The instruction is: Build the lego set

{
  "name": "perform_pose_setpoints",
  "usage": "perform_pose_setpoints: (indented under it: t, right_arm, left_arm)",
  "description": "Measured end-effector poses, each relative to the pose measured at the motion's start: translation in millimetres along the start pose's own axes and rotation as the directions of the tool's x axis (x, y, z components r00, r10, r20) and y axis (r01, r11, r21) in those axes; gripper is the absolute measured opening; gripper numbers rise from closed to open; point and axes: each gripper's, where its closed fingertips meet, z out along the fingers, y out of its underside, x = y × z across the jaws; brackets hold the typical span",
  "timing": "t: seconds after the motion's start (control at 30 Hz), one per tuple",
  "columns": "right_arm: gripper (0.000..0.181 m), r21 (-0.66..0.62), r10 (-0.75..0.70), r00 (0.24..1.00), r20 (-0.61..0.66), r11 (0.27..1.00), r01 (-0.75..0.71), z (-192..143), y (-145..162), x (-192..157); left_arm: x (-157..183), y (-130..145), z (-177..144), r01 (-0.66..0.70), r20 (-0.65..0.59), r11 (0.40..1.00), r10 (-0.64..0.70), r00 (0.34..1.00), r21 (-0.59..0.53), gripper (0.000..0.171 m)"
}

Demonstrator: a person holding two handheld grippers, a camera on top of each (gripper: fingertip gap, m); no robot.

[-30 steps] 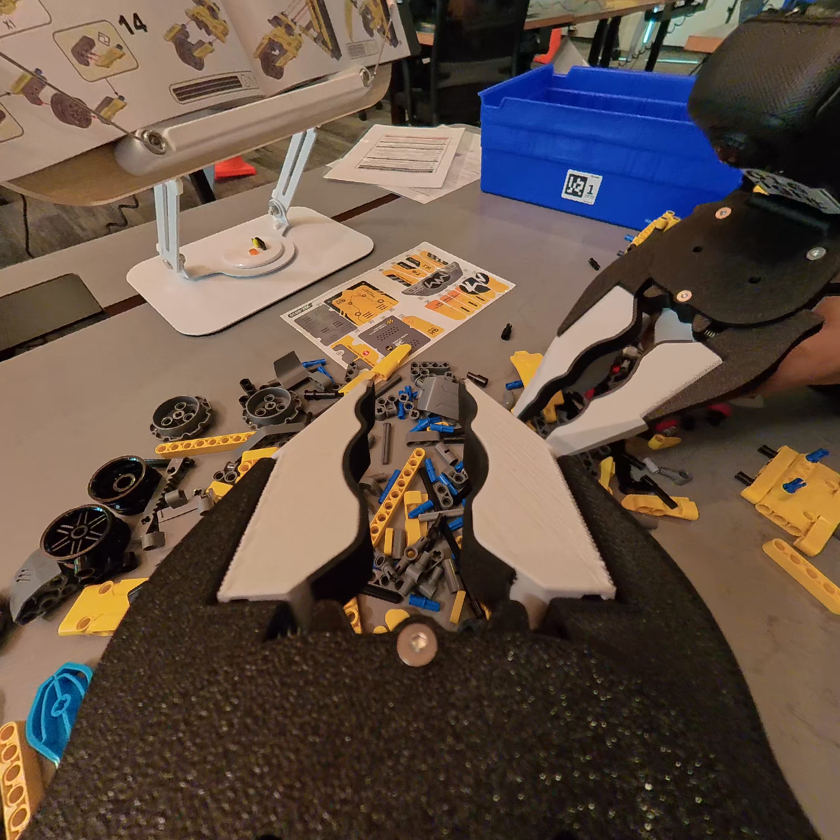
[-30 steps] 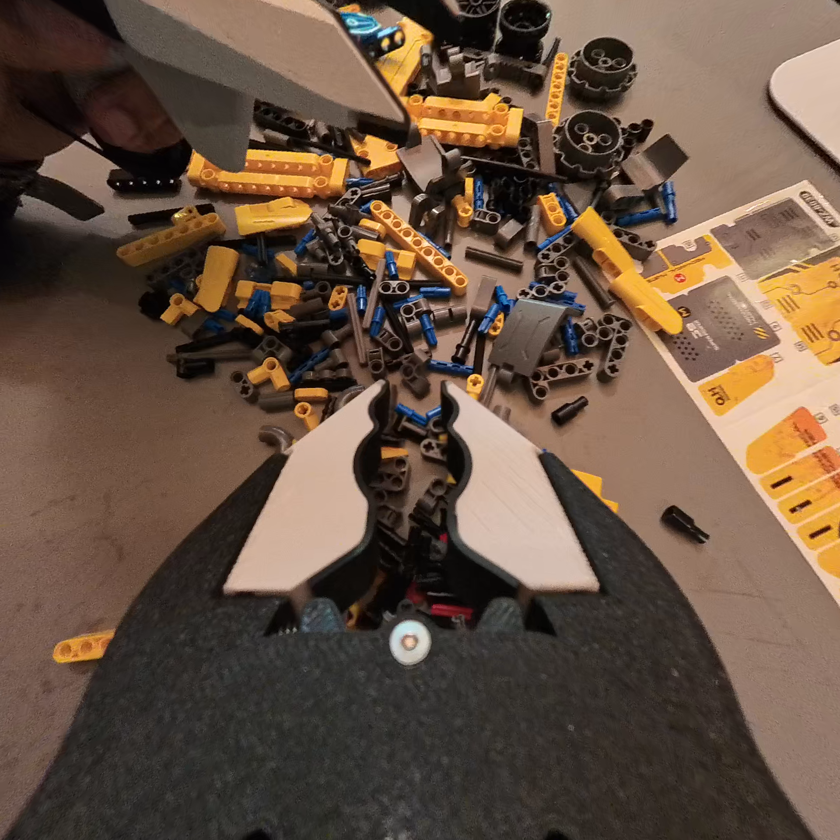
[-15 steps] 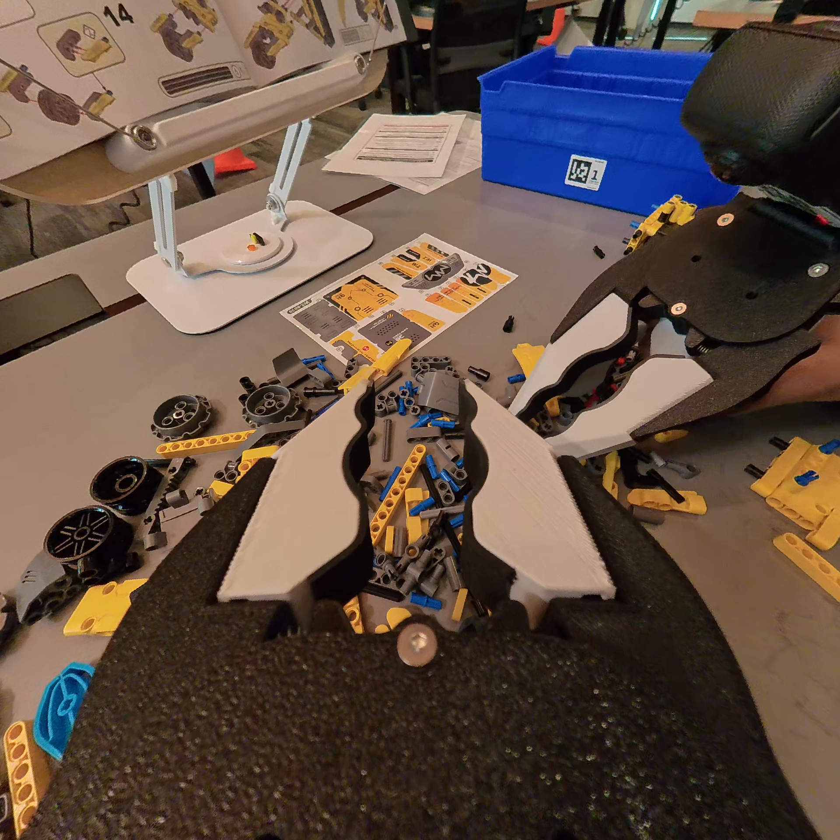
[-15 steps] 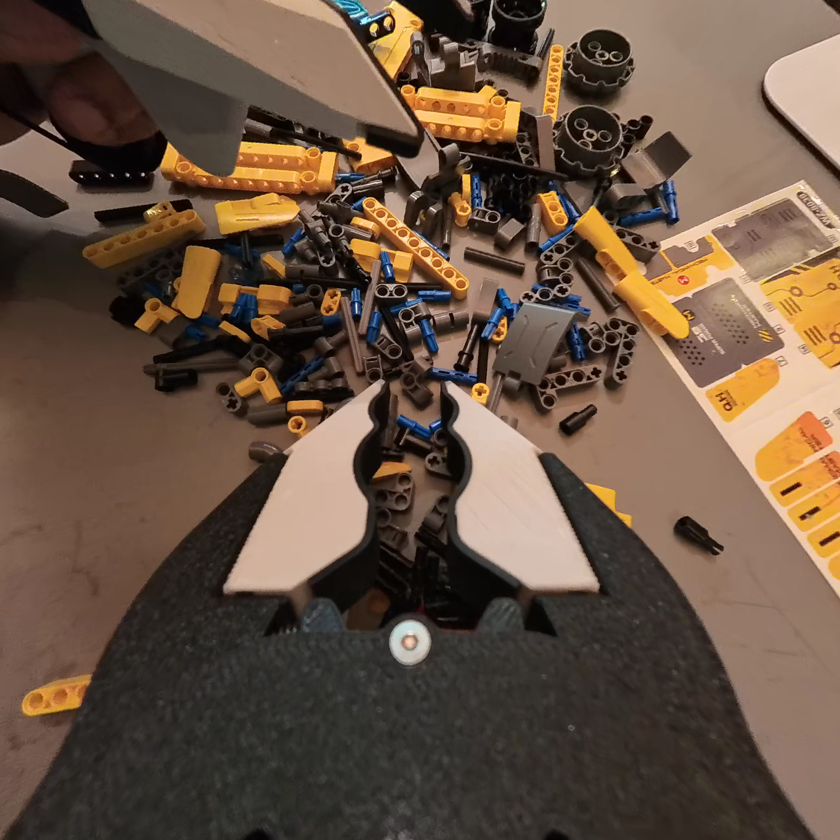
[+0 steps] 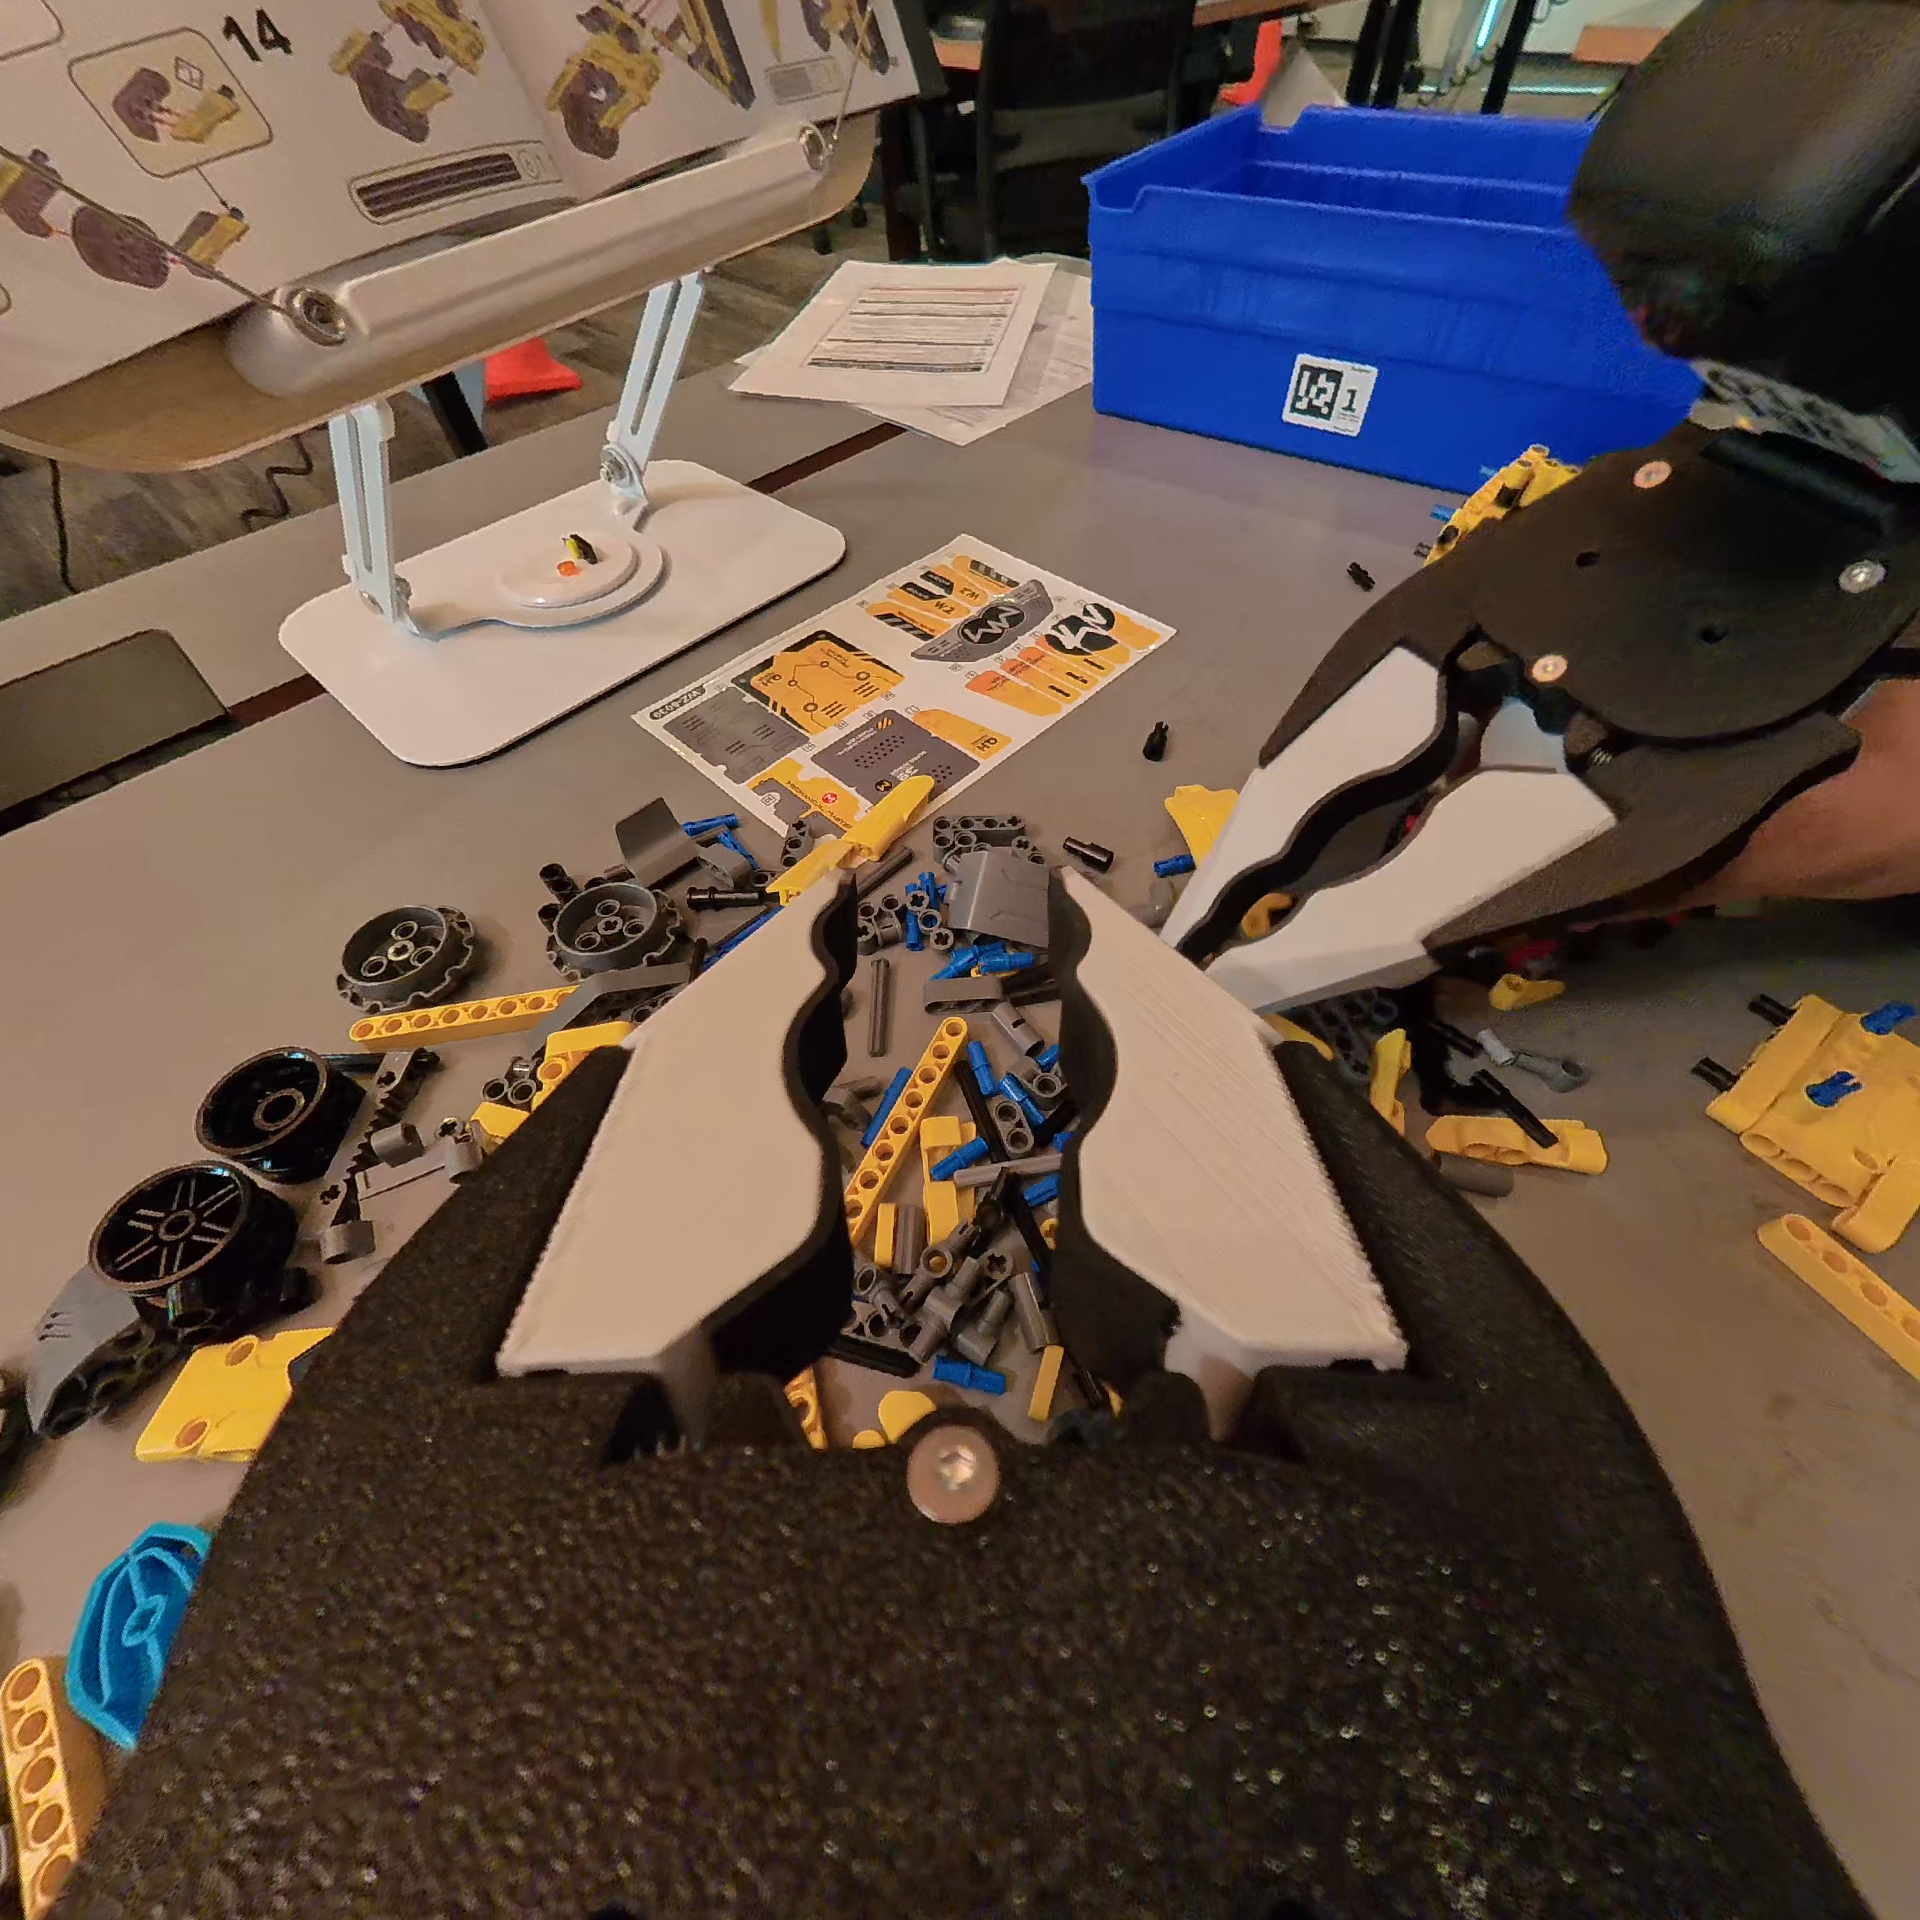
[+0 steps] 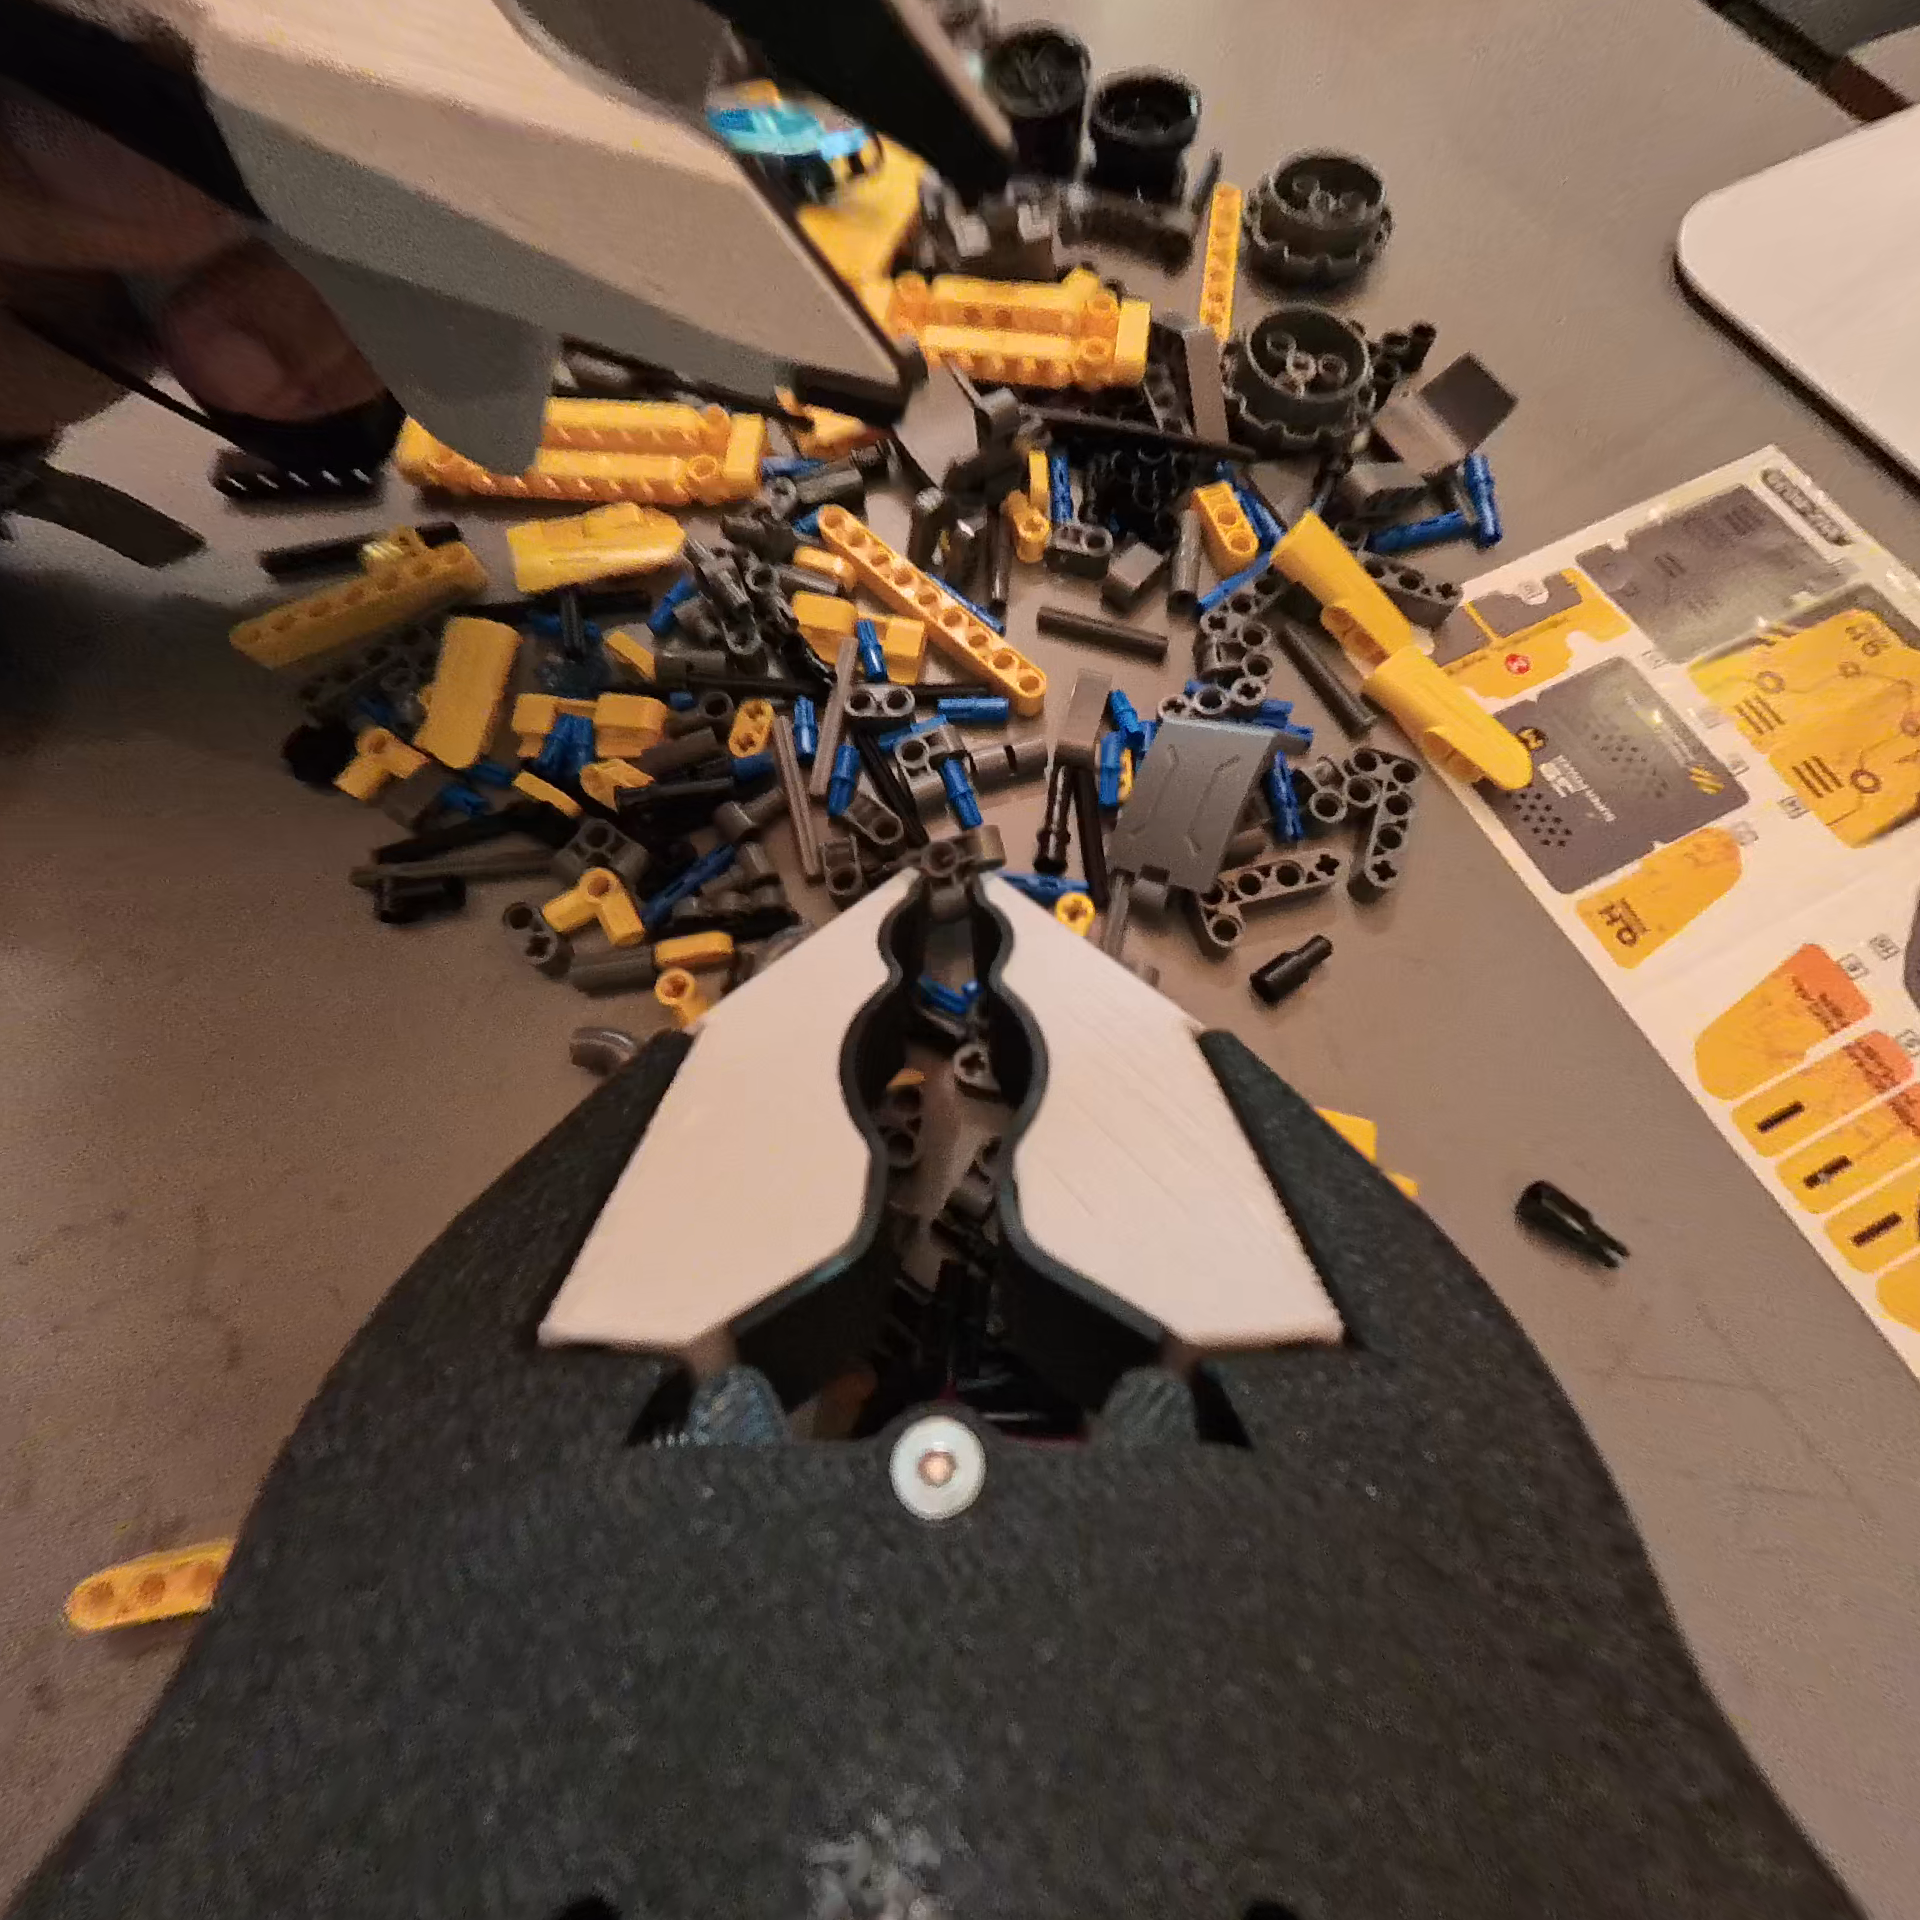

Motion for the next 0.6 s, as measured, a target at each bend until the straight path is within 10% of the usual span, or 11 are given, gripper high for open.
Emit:
perform_pose_setpoints:
  t: [0.23,0.47,0.6]
  right_arm:
    - [0.007,0.316,-0.058,0.994,0.095,0.949,0.026,-36.2,-45.6,-2.4]
    - [0.007,0.446,-0.381,0.879,-0.286,0.759,0.474,-71.9,-77.6,-6.6]
    - [0.007,0.440,-0.462,0.813,-0.355,0.684,0.581,-75.6,-83.2,-21.8]
  left_arm:
    - [4.9,-14.2,-8.5,0.151,-0.121,0.985,-0.141,0.983,0.086,0.036]
    - [43.7,-35.6,-22.9,0.356,-0.473,0.928,-0.266,0.840,0.112,0.036]
    - [44.6,-32.9,-21.5,0.362,-0.479,0.928,-0.278,0.833,0.091,0.036]
